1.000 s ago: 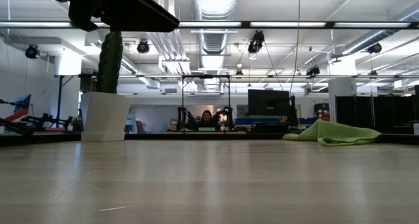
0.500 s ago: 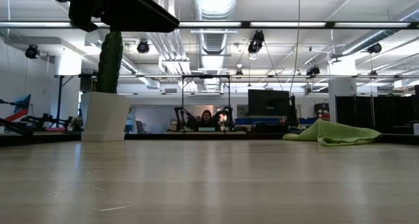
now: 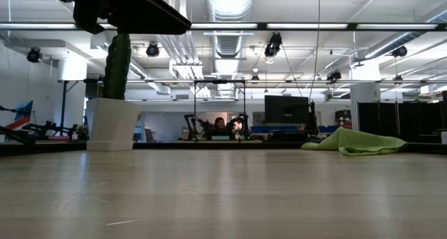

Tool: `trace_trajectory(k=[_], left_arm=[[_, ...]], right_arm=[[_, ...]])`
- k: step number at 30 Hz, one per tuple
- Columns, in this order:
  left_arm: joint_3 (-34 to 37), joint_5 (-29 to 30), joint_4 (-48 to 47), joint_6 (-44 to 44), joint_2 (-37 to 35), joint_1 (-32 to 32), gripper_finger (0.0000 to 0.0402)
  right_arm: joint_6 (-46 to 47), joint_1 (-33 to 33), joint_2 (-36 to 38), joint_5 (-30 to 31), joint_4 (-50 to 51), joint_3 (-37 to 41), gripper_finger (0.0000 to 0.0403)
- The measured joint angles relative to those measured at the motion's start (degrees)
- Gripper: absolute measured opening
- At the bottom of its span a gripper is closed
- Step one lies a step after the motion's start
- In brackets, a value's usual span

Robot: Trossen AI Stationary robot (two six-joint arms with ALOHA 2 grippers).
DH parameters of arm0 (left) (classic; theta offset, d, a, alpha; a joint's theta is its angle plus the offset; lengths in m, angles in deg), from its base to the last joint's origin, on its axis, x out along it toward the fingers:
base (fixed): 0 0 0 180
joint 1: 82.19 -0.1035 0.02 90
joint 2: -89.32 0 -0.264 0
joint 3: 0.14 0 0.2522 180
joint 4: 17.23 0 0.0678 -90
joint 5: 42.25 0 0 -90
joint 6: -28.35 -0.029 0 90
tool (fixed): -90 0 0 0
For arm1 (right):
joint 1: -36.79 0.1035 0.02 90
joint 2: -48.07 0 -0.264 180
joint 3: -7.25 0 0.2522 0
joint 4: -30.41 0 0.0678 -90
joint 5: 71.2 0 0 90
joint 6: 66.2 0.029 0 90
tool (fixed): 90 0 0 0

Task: Roll microfiber towels into tight, uniform cylinder then place into a basket
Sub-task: Put the orange microfiber cloth into the orange bin

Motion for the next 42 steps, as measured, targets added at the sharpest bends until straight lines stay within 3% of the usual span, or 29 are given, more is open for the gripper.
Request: trace_trajectory(k=[8,13,17,25,34,42], left_arm=[[0.0,0.0,0.0,0.0,0.0,0.0,0.0147],[0.2,-0.1,-0.1,0.0,0.0,0.0,0.0147],[0.2,-0.1,0.0,0.0,0.0,0.0,0.0147],[0.2,-0.1,0.0,0.0,0.0,0.0,0.0147],[0.2,-0.1,0.0,0.0,0.0,0.0,0.0147],[0.1,-0.1,0.1,0.0,0.0,0.0,0.0147]], right_arm=[[-0.7,0.3,3.8,4.3,4.0,-4.8,0.0009],[0.5,0.7,3.9,-0.1,11.4,-4.6,0.0009],[0.4,0.7,3.8,-5.4,7.8,-1.0,0.0009],[-5.6,0.6,3.8,-3.0,-9.9,5.2,0.0009],[-6.8,0.5,3.8,-3.8,-10.5,10.2,0.0009],[-7.3,0.5,6.9,-0.8,-5.5,2.8,0.0009]])
